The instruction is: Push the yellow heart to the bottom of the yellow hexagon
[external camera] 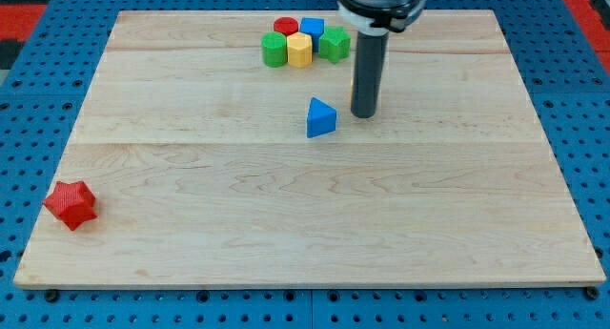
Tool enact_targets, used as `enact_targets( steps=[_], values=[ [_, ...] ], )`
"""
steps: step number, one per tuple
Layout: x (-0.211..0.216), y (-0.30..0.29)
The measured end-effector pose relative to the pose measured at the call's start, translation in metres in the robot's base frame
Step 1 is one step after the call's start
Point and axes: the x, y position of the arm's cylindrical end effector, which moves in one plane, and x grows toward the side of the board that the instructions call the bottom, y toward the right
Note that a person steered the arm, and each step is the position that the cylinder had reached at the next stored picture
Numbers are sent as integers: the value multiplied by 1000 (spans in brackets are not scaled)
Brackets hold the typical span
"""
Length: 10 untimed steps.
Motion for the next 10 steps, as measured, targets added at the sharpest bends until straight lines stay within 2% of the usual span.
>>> enact_targets(
  steps=[3,6,10],
  values=[
    [-81,1],
    [-123,37],
    [-131,-12]
  ],
)
